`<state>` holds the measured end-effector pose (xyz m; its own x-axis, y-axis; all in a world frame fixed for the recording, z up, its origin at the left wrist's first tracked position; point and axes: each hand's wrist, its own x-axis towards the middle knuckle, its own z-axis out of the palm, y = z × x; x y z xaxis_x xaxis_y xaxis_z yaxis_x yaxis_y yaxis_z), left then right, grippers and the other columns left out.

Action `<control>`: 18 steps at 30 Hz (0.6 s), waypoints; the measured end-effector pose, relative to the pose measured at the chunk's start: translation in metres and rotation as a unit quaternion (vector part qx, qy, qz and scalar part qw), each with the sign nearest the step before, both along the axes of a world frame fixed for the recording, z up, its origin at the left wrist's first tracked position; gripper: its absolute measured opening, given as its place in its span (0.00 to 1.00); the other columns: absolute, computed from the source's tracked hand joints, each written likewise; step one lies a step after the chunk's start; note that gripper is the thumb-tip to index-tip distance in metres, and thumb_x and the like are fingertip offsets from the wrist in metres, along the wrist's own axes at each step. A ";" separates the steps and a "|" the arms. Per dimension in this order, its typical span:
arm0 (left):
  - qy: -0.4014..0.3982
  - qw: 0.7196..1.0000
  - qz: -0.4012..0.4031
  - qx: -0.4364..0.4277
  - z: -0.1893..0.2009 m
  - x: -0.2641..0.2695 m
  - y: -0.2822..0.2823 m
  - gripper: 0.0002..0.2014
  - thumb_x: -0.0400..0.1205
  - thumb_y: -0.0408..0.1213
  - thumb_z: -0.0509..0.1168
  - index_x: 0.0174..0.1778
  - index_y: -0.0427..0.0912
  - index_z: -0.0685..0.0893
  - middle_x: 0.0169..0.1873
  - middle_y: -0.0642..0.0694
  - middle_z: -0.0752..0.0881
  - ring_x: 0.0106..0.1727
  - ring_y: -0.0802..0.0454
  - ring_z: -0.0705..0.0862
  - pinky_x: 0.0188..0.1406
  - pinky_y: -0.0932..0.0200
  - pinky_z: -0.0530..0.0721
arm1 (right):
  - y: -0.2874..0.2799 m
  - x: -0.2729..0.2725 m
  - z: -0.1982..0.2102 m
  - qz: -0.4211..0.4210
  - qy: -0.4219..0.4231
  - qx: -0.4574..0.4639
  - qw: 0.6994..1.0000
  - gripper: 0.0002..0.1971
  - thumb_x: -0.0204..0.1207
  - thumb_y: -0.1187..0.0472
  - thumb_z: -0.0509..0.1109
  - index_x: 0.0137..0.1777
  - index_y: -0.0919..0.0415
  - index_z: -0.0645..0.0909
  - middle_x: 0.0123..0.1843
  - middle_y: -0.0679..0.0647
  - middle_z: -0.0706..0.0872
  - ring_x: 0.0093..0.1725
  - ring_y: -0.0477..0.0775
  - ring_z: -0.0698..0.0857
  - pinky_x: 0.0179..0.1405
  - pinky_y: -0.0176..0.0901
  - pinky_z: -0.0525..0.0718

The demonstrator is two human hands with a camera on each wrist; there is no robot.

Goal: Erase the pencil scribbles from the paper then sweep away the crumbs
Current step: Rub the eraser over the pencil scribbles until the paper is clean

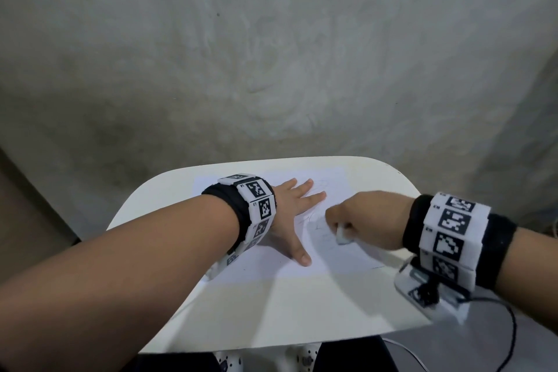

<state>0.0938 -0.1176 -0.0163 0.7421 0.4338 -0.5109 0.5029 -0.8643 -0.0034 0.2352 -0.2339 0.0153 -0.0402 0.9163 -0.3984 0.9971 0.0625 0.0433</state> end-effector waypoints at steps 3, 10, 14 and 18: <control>-0.003 1.000 0.002 -0.001 0.000 -0.001 -0.001 0.64 0.62 0.72 0.71 0.79 0.67 0.29 0.80 0.60 0.26 0.83 0.52 0.29 0.79 0.33 0.43 | 0.003 0.007 0.006 -0.026 -0.022 0.013 0.999 0.10 0.70 0.67 0.63 0.45 0.50 0.75 0.43 0.51 0.87 0.41 0.56 0.80 0.50 0.51 0.82; -0.006 1.000 0.000 0.001 0.002 -0.001 -0.002 0.63 0.63 0.72 0.71 0.79 0.66 0.29 0.81 0.59 0.27 0.83 0.52 0.30 0.79 0.34 0.43 | 0.003 0.009 0.006 -0.035 -0.017 0.012 0.999 0.12 0.72 0.69 0.62 0.48 0.50 0.76 0.47 0.45 0.88 0.50 0.56 0.85 0.53 0.49 0.82; -0.001 1.000 -0.004 0.004 0.001 0.000 -0.001 0.64 0.63 0.72 0.71 0.79 0.66 0.28 0.81 0.59 0.27 0.83 0.51 0.30 0.79 0.34 0.42 | -0.002 -0.012 -0.004 0.030 -0.011 -0.009 0.999 0.07 0.74 0.65 0.63 0.48 0.51 0.75 0.44 0.47 0.86 0.44 0.58 0.81 0.48 0.47 0.80; -0.005 1.000 -0.002 0.007 0.001 -0.001 -0.003 0.63 0.63 0.72 0.71 0.79 0.65 0.28 0.81 0.59 0.27 0.83 0.51 0.30 0.79 0.34 0.43 | 0.005 0.005 0.004 -0.031 -0.064 0.025 0.997 0.15 0.66 0.66 0.71 0.49 0.48 0.75 0.44 0.41 0.87 0.47 0.53 0.85 0.52 0.49 0.85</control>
<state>0.0926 -0.1205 -0.0149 0.7491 0.4377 -0.4973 0.4992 -0.8664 -0.0106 0.2402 -0.2289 0.0189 0.0649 0.9344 -0.3501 0.9852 -0.0043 0.1712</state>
